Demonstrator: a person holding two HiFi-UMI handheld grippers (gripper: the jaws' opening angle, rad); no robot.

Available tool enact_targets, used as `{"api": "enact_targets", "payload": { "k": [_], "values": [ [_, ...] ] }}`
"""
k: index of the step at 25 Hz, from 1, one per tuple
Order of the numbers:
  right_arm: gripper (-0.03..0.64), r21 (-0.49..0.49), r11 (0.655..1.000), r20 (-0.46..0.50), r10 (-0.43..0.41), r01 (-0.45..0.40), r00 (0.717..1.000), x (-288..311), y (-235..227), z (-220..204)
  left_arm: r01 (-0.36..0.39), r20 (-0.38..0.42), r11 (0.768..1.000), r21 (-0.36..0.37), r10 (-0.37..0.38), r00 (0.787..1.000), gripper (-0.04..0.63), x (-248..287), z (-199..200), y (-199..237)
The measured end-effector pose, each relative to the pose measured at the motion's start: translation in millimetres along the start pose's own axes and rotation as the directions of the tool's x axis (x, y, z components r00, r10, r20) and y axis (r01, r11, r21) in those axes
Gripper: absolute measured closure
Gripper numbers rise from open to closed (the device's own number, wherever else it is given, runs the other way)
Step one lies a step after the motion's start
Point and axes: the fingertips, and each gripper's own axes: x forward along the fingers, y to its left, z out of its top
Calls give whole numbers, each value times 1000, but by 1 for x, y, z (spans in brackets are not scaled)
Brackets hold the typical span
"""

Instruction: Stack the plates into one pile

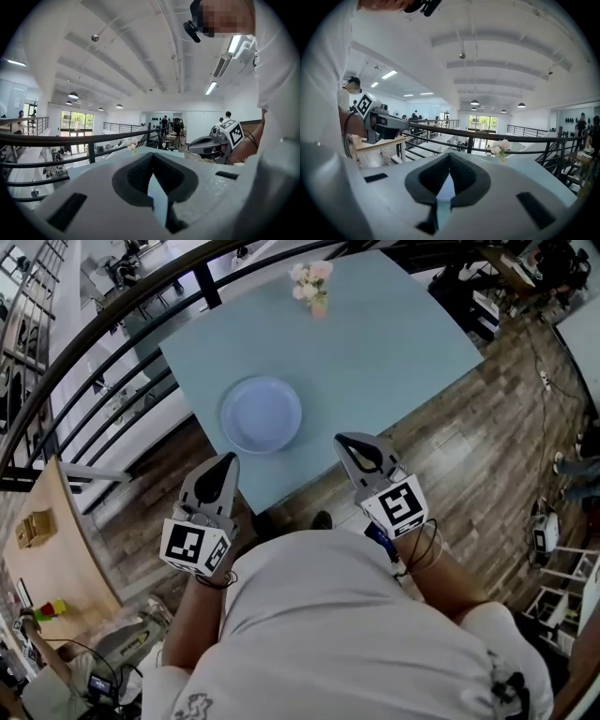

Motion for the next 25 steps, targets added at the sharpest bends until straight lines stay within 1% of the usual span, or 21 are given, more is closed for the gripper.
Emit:
{"api": "enact_targets", "payload": {
  "k": [5, 9, 17, 25],
  "values": [
    [611, -7, 998, 2, 61, -61, 998, -30, 6, -12, -28, -13, 1000, -6, 28, 1000, 591, -1, -6, -41],
    [611, -10, 997, 7, 82, -82, 997, -40, 13, -17, -31, -12, 1000, -4, 31, 999, 591, -8, -6, -57],
    [611, 0, 999, 35, 45, -45, 998, -63, 45, -10, -7, 2, 1000, 6, 7, 1000, 591, -44, -8, -70],
    [612, 28, 1000, 77, -8, 6, 997, -66, 108, 12, 16, 25, 1000, 7, -16, 1000, 591, -112, -9, -58]
  ]
}}
